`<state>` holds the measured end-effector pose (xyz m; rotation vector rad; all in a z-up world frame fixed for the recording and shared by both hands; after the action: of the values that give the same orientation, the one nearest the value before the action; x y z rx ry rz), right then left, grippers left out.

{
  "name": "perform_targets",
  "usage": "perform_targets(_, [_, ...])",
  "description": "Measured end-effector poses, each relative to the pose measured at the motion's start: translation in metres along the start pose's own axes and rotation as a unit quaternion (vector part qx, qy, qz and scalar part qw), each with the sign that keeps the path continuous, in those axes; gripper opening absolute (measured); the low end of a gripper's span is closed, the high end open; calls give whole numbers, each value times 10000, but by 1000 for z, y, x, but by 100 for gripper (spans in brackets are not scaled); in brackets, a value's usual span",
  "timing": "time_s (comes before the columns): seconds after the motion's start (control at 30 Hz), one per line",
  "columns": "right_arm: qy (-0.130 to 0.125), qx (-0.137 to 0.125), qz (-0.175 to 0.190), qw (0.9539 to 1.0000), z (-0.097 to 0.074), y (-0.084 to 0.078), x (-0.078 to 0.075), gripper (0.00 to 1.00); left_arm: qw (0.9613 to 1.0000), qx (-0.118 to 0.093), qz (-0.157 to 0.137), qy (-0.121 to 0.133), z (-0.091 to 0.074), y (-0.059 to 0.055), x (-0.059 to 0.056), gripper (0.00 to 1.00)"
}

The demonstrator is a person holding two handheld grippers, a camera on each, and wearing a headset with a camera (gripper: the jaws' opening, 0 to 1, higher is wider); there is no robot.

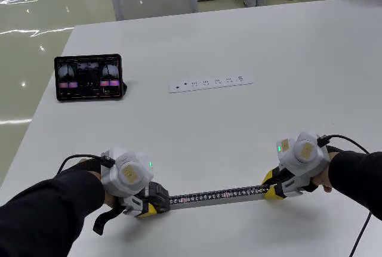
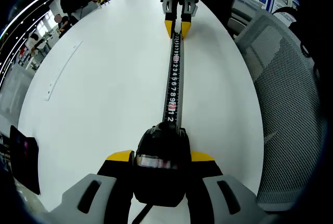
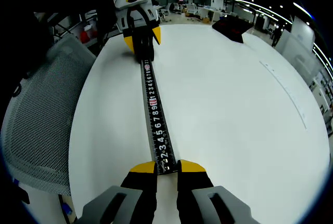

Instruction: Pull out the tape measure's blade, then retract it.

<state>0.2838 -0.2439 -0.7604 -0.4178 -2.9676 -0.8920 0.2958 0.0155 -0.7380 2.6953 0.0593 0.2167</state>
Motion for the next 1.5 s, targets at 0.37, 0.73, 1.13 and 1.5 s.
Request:
perform_targets(0.37, [19, 52, 126, 9999, 0, 1, 0, 11, 10000, -18, 16, 2, 1, 0, 1, 34])
perform_targets(0.73, [50, 175, -125, 9998, 0, 1, -1, 12, 9997, -31, 231, -26, 1, 2, 0, 34])
perform_targets(1.13, [37, 399, -406, 9984, 2, 2, 0, 12, 9995, -23, 279, -153, 1, 2, 1, 34])
perform_targets(1.5, [4, 490, -616, 9969, 2, 5, 1, 14, 9992, 13, 366, -173, -9, 0, 1, 33])
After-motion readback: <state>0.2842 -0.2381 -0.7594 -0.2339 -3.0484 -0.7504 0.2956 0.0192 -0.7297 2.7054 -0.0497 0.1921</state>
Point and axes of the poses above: the centre of the closed fingertips' face, and the gripper's own axes: z roughly forward along the fingers, x roughly to its left, y roughly out of its top, the point moved 2 cm from there along -z, roughly backward along the fingers, and after that the axes turned 4 degrees about z, right-handed, at the moved point
